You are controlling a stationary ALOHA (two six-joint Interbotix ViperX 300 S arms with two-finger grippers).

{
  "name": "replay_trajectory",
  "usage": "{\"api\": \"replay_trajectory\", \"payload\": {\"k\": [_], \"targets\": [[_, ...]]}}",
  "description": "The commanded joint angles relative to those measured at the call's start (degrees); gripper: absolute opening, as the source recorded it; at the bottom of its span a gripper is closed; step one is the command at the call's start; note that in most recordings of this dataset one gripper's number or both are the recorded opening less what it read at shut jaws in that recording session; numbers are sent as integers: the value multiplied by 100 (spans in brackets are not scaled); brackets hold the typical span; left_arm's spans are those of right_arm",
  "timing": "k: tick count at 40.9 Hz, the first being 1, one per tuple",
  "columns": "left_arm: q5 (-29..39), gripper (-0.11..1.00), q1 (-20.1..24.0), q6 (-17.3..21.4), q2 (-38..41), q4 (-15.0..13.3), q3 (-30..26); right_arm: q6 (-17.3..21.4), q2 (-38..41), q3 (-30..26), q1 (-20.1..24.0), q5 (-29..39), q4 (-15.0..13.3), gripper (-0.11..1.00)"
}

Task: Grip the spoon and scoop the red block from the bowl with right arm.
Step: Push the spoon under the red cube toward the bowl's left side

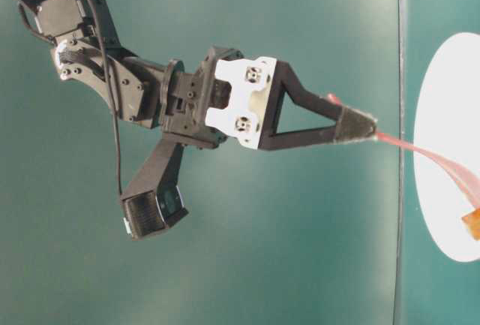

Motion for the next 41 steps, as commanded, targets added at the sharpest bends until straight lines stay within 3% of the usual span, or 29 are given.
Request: {"api": "replay_trajectory", "payload": {"k": [1,26,41], "targets": [[-35,0,9,-18,18,9,-149,9,-97,-149,26,-88,35,25],[-35,0,9,-18,26,9,-158,149,-360,62,53,-123,35,25],[-35,0,18,-18,26,9,-158,325,-580,396,132,-598,35,25]]}}
